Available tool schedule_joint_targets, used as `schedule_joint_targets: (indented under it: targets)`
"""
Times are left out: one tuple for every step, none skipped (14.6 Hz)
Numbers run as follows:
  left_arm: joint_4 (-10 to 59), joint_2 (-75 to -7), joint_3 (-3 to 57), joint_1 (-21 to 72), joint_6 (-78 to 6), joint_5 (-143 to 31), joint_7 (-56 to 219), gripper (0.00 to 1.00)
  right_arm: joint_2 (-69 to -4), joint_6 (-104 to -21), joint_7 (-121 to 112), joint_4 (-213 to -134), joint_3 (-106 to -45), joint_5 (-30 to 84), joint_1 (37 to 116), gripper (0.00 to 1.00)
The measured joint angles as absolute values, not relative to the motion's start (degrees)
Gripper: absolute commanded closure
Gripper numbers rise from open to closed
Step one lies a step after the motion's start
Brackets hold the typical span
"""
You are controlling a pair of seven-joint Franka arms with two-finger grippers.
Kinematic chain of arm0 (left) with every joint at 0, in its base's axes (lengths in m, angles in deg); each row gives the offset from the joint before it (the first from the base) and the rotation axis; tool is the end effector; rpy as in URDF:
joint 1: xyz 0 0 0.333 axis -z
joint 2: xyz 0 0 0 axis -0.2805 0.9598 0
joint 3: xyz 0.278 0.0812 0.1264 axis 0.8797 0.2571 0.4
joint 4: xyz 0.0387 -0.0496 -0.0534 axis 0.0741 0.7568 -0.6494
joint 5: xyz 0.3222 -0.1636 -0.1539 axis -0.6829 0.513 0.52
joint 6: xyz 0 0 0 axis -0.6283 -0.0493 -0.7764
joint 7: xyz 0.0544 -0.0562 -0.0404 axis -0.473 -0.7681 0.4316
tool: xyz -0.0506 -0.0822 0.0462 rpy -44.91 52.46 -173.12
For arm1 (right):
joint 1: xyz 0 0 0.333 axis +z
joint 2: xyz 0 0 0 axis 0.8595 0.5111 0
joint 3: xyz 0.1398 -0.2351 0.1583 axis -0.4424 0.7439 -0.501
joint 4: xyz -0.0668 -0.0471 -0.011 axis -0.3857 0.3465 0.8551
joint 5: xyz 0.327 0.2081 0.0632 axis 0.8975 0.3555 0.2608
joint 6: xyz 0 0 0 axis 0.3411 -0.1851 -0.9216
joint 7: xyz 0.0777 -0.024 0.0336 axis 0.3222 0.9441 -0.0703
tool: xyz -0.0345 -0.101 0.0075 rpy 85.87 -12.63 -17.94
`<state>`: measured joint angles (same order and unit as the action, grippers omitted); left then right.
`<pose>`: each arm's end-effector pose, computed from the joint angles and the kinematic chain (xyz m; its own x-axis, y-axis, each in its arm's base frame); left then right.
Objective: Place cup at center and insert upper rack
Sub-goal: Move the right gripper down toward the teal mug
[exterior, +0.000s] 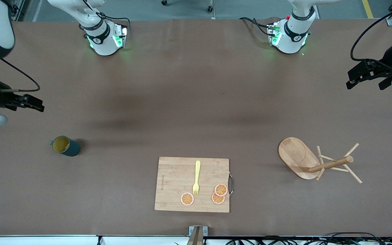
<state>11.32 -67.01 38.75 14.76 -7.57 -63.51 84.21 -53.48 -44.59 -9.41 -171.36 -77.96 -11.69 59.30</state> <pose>0.5473 -0.0499 0.6594 0.9984 -0.0210 0.0528 -0.0227 -0.9993 0.0309 0.5859 -0.0329 0.5160 0.9939 -0.0441 -0.1016 -0.0414 -0.9987 0.0284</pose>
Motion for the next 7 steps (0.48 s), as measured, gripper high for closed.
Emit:
schedule_joint_targets:
  targets:
    - [11.3, -67.0, 38.7, 14.8, -7.6, -63.5, 84.2, 0.00, -51.7, -45.5, -9.4, -171.3, -78.0, -11.7, 59.8, 0.00]
    - [11.3, -67.0, 38.7, 14.8, -7.6, -63.5, 84.2, 0.00, -49.9, -46.7, -9.4, -171.3, -78.0, -11.7, 60.7, 0.00]
    - [11.4, -67.1, 38.7, 14.8, -7.6, -63.5, 84.2, 0.00, -48.0, -47.8, -9.5, -171.4, -78.1, -11.7, 62.0, 0.00]
    - [11.4, -67.1, 38.7, 14.8, -7.6, -63.5, 84.2, 0.00, -46.1, -48.9, -9.7, -171.4, -78.2, -11.7, 63.2, 0.00]
    - [11.4, -67.1, 38.7, 14.8, -7.6, -63.5, 84.2, 0.00, -44.0, -50.1, -9.9, -171.5, -78.2, -11.7, 64.0, 0.00]
    - [11.4, -67.1, 38.7, 14.8, -7.6, -63.5, 84.2, 0.00, -42.0, -51.4, -9.9, -171.8, -78.2, -11.7, 64.4, 0.00]
    - [11.4, -67.1, 38.7, 14.8, -7.6, -63.5, 84.2, 0.00, -40.2, -52.6, -9.9, -172.2, -78.1, -11.7, 64.5, 0.00]
